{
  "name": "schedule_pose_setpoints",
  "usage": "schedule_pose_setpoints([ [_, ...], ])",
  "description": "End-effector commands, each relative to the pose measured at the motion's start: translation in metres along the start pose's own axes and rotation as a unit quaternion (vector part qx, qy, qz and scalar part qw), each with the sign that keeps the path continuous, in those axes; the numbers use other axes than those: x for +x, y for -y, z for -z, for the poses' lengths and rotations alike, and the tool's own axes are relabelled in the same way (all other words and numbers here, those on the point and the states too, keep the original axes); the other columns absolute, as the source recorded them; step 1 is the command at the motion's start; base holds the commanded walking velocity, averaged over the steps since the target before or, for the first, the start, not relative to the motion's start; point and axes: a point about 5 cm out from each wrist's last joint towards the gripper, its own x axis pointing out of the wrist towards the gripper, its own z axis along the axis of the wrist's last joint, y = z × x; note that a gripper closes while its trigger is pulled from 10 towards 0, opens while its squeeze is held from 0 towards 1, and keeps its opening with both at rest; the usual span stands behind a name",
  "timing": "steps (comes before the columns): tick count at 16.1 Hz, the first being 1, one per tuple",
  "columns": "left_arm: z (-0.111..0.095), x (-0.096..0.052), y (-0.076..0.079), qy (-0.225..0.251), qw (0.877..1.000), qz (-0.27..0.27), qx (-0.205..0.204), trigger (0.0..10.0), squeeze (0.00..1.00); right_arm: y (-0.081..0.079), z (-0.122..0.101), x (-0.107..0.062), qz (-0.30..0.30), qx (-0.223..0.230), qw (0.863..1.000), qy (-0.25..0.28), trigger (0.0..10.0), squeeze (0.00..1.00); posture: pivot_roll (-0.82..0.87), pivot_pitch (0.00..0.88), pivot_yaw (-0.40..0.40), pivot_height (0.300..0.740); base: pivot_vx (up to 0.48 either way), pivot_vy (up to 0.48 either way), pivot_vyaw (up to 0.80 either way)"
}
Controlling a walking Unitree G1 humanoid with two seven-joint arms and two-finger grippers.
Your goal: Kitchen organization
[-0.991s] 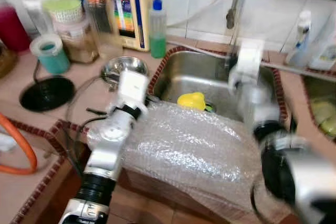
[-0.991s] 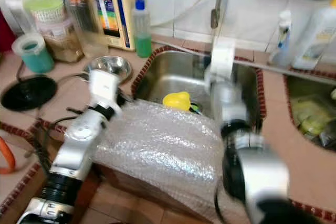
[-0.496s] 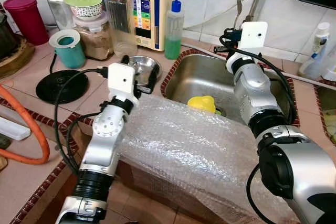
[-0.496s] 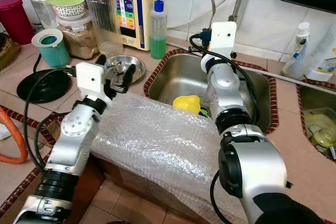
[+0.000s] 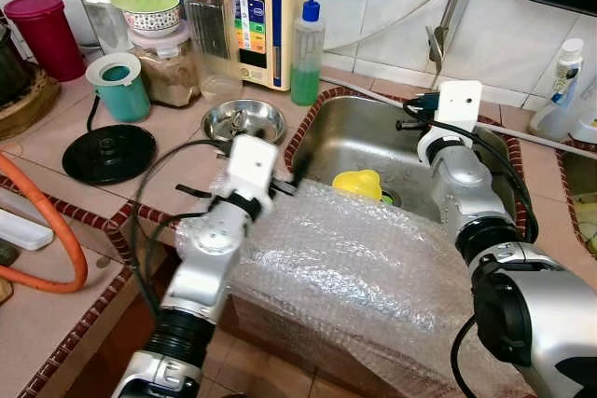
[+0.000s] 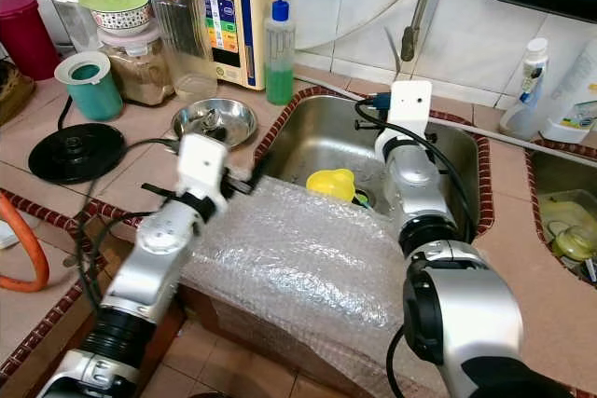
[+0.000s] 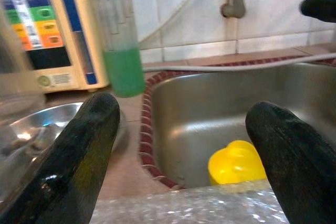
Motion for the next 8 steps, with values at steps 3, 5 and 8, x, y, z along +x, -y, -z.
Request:
schedule_pose_setpoints([
  [3, 0.0008, 0.0002, 0.0027, -0.01, 1.0, 0.015, -0.007, 10.0, 0.0, 0.0016, 0.0072, -0.0042, 0.017, 0.016, 1.0, 0.001, 10.0, 0.0, 0.14, 0.0, 0.045, 0.74, 0.0, 0.0, 0.0],
  [5, 0.0007, -0.0005, 0.0046, -0.009, 1.0, 0.023, -0.005, 10.0, 0.0, -0.0001, 0.0097, -0.0052, 0.015, 0.026, 1.0, -0.002, 10.0, 0.0, 0.14, 0.0, 0.06, 0.74, 0.0, 0.0, -0.4],
  [8, 0.003, -0.0022, 0.0053, -0.015, 1.0, 0.027, -0.003, 10.0, 0.0, 0.0005, 0.0116, -0.0061, 0.015, 0.022, 1.0, -0.004, 10.0, 0.0, 0.14, 0.0, 0.061, 0.74, 0.0, 0.0, -0.53],
])
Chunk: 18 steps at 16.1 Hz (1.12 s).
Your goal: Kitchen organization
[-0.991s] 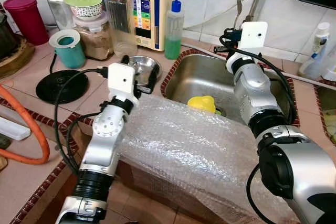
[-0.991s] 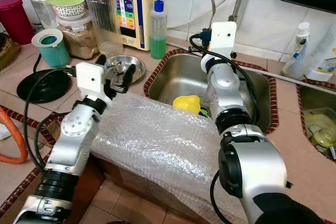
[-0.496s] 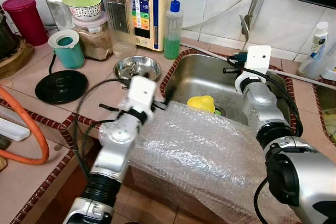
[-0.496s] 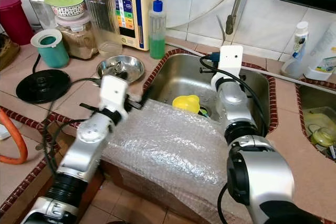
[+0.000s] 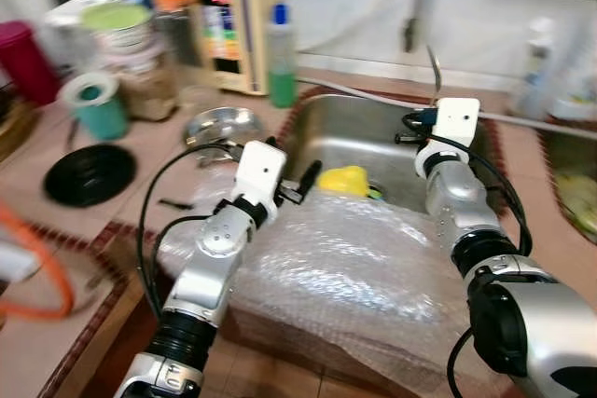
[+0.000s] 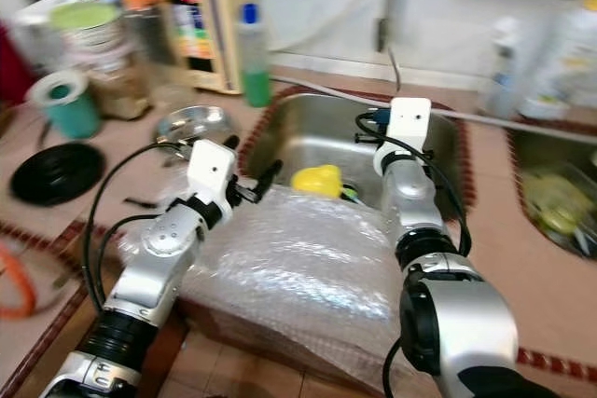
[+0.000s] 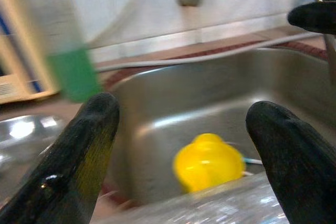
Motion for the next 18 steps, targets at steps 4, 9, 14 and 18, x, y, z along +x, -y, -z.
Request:
schedule_pose_setpoints([
  [4, 0.002, -0.007, -0.009, -0.008, 1.0, -0.016, 0.0, 10.0, 0.0, -0.003, -0.007, 0.002, -0.004, 0.007, 1.0, 0.019, 10.0, 0.0, 0.14, 0.0, 0.056, 0.74, 0.0, 0.0, -0.2],
  [9, 0.003, -0.013, -0.017, -0.012, 0.999, -0.032, -0.003, 10.0, 0.0, -0.019, -0.007, 0.003, -0.033, -0.002, 0.999, 0.005, 10.0, 0.0, 0.16, 0.0, 0.039, 0.74, 0.0, 0.0, 0.0],
  [14, -0.001, -0.018, -0.009, -0.015, 1.0, 0.011, -0.015, 10.0, 0.0, -0.021, 0.002, 0.004, -0.046, -0.031, 0.997, -0.046, 10.0, 0.0, 0.2, 0.0, 0.032, 0.74, 0.0, 0.0, 0.0],
  [18, 0.007, -0.024, 0.007, -0.05, 0.996, 0.076, -0.017, 10.0, 0.0, -0.017, 0.01, 0.002, -0.056, -0.046, 0.994, -0.08, 10.0, 1.0, 0.21, 0.0, 0.033, 0.74, 0.0, 0.0, 0.0],
])
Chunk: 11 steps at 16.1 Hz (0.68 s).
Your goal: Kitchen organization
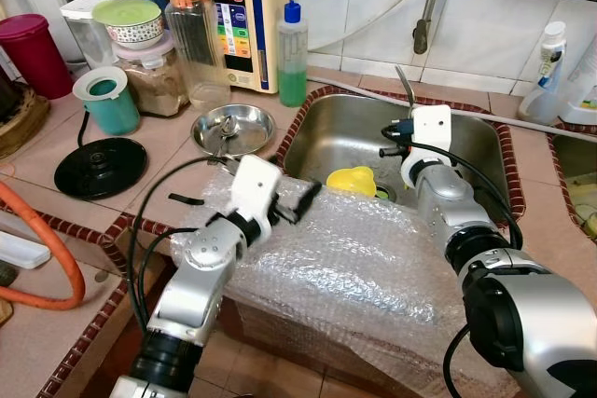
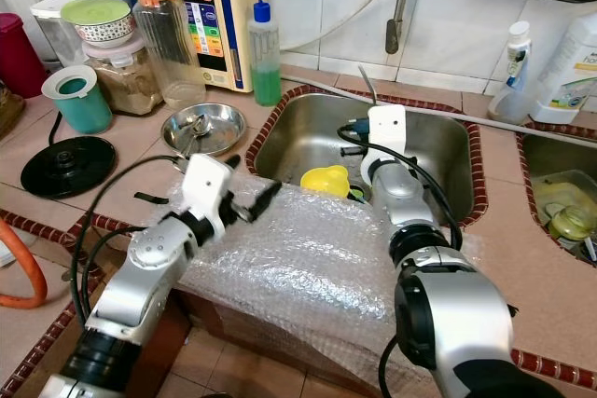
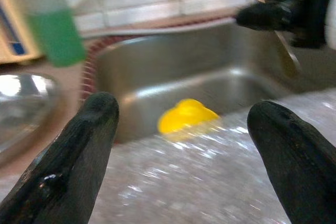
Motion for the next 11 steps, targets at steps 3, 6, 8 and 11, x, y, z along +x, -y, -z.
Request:
schedule_pose_setpoints([
  [3, 0.001, -0.001, 0.008, -0.011, 1.0, 0.028, -0.002, 10.0, 0.0, 0.003, -0.003, 0.001, -0.005, 0.006, 1.0, -0.007, 10.0, 1.0, 0.2, 0.0, 0.044, 0.74, 0.0, 0.0, 0.0],
  [6, 0.0, 0.002, 0.017, -0.013, 0.998, 0.055, -0.001, 10.0, 0.0, 0.008, -0.001, 0.0, -0.001, 0.006, 1.0, -0.008, 10.0, 1.0, 0.17, 0.0, 0.061, 0.74, 0.0, 0.0, 0.0],
  [8, 0.0, 0.004, 0.018, -0.014, 0.998, 0.064, 0.0, 10.0, 0.0, 0.013, 0.001, -0.001, 0.004, 0.011, 1.0, -0.01, 10.0, 1.0, 0.12, 0.0, 0.073, 0.74, 0.0, 0.0, 0.0],
  [11, 0.001, 0.005, 0.018, -0.018, 0.997, 0.071, -0.002, 10.0, 0.0, 0.017, 0.005, -0.003, 0.01, 0.015, 1.0, -0.012, 10.0, 1.0, 0.07, 0.0, 0.1, 0.74, 0.0, 0.0, 0.0],
])
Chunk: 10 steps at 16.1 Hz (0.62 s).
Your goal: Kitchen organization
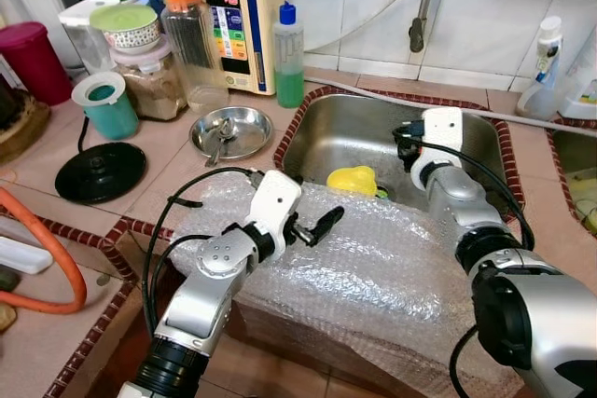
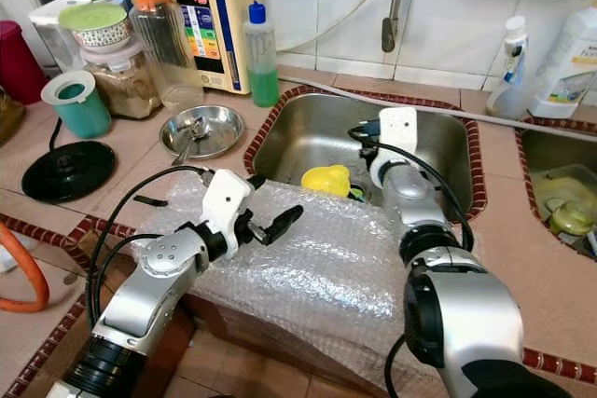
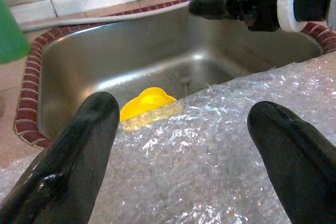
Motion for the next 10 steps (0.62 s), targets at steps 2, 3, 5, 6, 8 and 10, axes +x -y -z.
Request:
schedule_pose_setpoints([
  [2, -0.004, 0.005, -0.001, -0.001, 1.0, 0.018, 0.007, 10.0, 0.0, 0.005, 0.003, -0.001, 0.009, 0.01, 1.0, -0.002, 10.0, 1.0, 0.05, 0.0, 0.119, 0.74, 0.0, 0.0, 0.0],
  [3, -0.006, 0.006, -0.002, 0.0, 1.0, 0.018, 0.008, 10.0, 0.0, 0.007, 0.003, -0.002, 0.013, 0.011, 1.0, 0.0, 10.0, 1.0, 0.04, 0.0, 0.126, 0.74, 0.0, 0.0, 0.0],
  [5, -0.008, 0.008, -0.005, 0.004, 1.0, 0.018, 0.007, 10.0, 0.0, 0.008, 0.002, -0.002, 0.014, 0.014, 1.0, 0.006, 10.0, 1.0, 0.04, 0.0, 0.13, 0.74, 0.0, 0.0, 0.0],
  [6, -0.009, 0.008, -0.008, 0.012, 1.0, 0.004, 0.009, 10.0, 0.0, 0.008, 0.001, -0.002, 0.013, 0.015, 1.0, 0.012, 10.0, 1.0, 0.03, 0.0, 0.13, 0.74, 0.0, 0.0, 0.0],
  [8, -0.012, 0.008, -0.018, 0.02, 0.999, -0.041, 0.017, 10.0, 0.0, 0.008, -0.001, -0.002, 0.01, 0.019, 1.0, 0.022, 10.0, 1.0, 0.03, 0.0, 0.13, 0.74, 0.0, 0.0, 0.0],
  [10, -0.016, 0.006, -0.028, 0.032, 0.997, -0.074, 0.012, 10.0, 0.0, 0.005, -0.004, -0.002, 0.003, 0.028, 0.999, 0.04, 10.0, 1.0, 0.03, 0.0, 0.131, 0.74, 0.0, 0.0, 0.0],
])
